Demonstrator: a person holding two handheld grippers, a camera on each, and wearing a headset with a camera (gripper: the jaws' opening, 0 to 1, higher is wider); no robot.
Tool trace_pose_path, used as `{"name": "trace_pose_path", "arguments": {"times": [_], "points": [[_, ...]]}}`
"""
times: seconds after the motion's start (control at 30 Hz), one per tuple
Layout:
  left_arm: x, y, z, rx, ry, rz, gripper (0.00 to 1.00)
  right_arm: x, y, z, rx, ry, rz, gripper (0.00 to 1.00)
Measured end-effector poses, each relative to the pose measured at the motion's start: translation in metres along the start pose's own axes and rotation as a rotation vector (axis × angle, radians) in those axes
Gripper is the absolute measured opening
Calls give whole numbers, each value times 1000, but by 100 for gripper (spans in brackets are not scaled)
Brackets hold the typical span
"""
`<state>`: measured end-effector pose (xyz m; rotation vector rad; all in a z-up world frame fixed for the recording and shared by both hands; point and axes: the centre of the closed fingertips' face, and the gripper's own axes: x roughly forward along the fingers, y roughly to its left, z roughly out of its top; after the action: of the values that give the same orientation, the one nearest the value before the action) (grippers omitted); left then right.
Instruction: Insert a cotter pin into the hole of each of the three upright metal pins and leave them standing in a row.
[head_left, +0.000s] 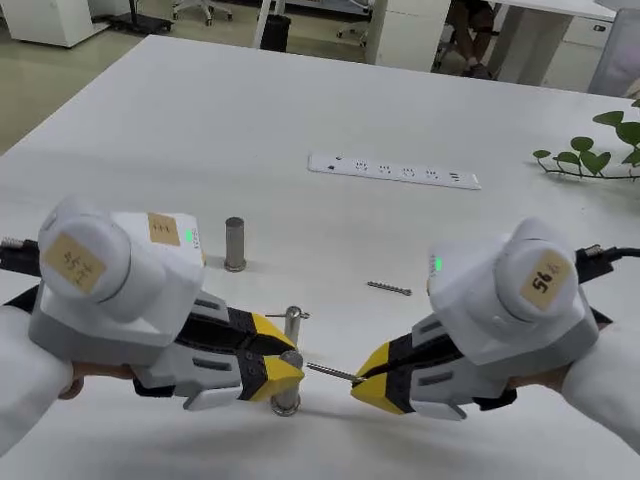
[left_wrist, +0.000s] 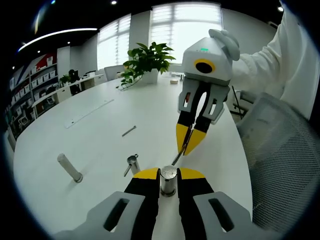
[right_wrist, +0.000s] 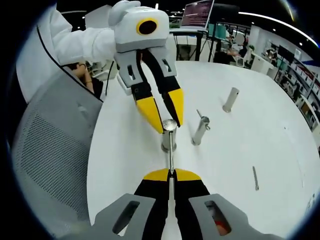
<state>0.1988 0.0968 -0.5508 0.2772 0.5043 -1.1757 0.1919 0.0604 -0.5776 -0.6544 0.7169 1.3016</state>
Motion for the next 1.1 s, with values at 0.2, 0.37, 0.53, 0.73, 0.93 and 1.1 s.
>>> {"name": "trace_pose_path", "arguments": {"times": [0.2, 0.37, 0.53, 0.73, 0.93, 1.1], "points": [[-1, -1, 0, 4, 2, -9, 10, 3, 1, 0, -31, 18, 9, 0], [-1, -2, -1, 16, 14, -9, 10, 3, -1, 5, -49, 17, 12, 0], [-2, -2, -1, 2, 27, -9, 10, 3, -2, 6, -73, 27, 9, 0], [-2, -3, -1, 17, 30, -10, 10, 5, -3, 10, -93, 31, 4, 0], [0, -5, 0, 24, 33, -14, 10, 11, 1, 23, -90, -4, 26, 0], [1, -5, 0, 31, 35, -15, 10, 17, 3, 30, -118, -3, 28, 0]]}}
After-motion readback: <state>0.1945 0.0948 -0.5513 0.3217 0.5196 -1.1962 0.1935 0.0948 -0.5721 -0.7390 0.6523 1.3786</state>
